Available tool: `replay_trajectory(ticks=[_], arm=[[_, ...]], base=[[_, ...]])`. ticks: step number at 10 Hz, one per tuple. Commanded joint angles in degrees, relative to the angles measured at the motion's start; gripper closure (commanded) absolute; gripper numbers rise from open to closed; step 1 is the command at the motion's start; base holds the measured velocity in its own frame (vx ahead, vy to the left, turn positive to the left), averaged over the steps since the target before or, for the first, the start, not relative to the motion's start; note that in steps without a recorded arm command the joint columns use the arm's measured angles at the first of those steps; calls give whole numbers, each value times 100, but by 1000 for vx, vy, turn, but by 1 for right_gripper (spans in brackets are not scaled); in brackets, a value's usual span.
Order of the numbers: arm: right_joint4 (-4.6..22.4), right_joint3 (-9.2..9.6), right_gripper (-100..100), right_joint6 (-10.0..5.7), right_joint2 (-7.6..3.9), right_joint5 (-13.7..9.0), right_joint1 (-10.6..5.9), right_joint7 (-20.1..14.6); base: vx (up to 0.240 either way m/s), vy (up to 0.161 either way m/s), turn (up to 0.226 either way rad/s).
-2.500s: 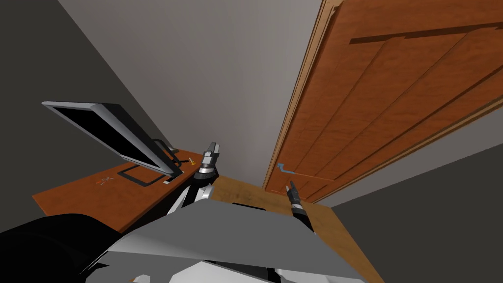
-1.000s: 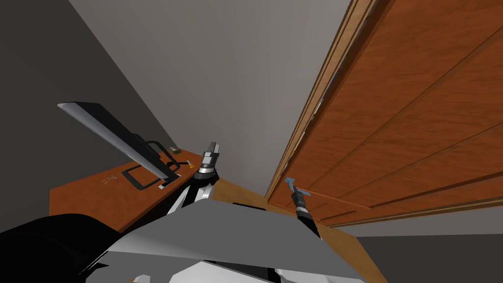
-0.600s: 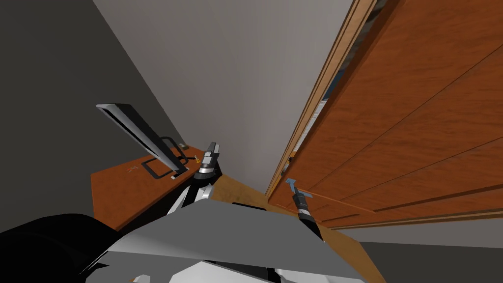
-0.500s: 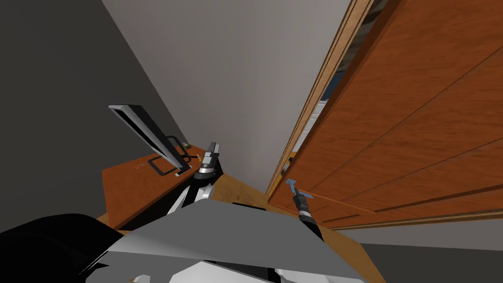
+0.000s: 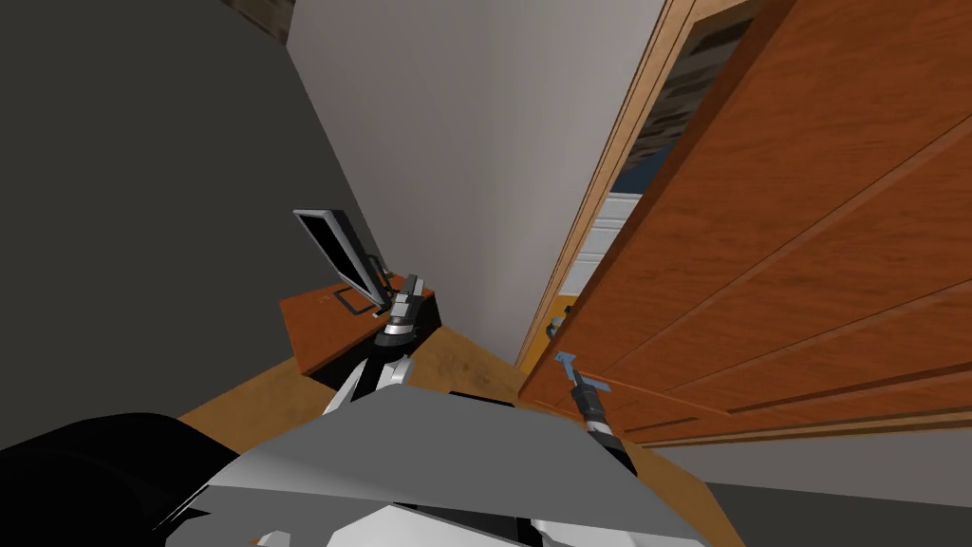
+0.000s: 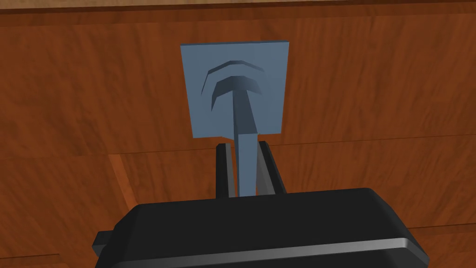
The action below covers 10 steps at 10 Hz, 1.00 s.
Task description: Pull the door open
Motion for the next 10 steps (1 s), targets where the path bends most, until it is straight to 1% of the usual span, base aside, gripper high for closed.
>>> replay_trajectory(ticks=[1,2,3,5,9,10], arm=[[39,85,100,-160,-90,9,69,-106],[16,53,100,-77,-58,5,43,-61],[77,147,100,-222,-106,-8,110,-121],[140,235,100,-388,-171,-33,172,-179],[279,427,100,-753,-314,-87,308,-305],[319,483,100,-859,-355,-103,347,-342]], base=[[-223,-54,190],[-98,-24,39],[-156,-52,163],[-220,-79,201],[-206,-52,172],[-273,-79,178]])
